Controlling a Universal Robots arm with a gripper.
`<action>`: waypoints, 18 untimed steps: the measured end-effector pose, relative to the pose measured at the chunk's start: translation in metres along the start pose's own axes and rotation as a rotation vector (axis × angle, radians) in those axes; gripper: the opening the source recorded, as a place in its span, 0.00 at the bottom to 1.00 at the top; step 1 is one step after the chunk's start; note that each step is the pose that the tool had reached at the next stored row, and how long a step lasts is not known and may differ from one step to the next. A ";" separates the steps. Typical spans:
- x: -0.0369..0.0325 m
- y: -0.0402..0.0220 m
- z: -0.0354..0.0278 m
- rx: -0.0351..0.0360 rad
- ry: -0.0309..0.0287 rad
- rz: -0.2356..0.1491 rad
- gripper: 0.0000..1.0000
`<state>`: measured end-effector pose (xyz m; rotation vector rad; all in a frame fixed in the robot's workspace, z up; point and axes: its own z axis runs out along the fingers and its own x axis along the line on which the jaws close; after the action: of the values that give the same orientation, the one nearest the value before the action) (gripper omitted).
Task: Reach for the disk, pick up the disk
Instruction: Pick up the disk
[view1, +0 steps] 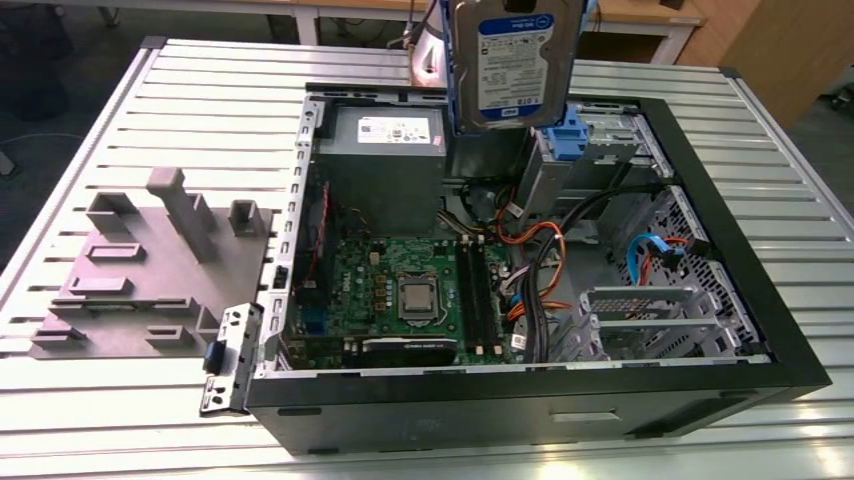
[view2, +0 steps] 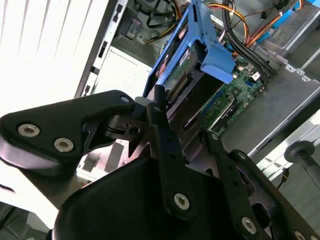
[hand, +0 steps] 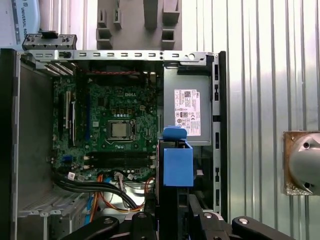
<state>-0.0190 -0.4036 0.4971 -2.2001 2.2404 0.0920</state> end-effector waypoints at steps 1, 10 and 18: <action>0.0023 -0.0001 0.0001 0.0000 0.0000 0.000 0.35; 0.0170 -0.0003 0.0006 0.0000 0.0000 0.002 0.35; 0.0424 -0.0009 0.0015 0.0002 -0.0002 0.006 0.35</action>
<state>-0.0190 -0.4459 0.4938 -2.1934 2.2468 0.0919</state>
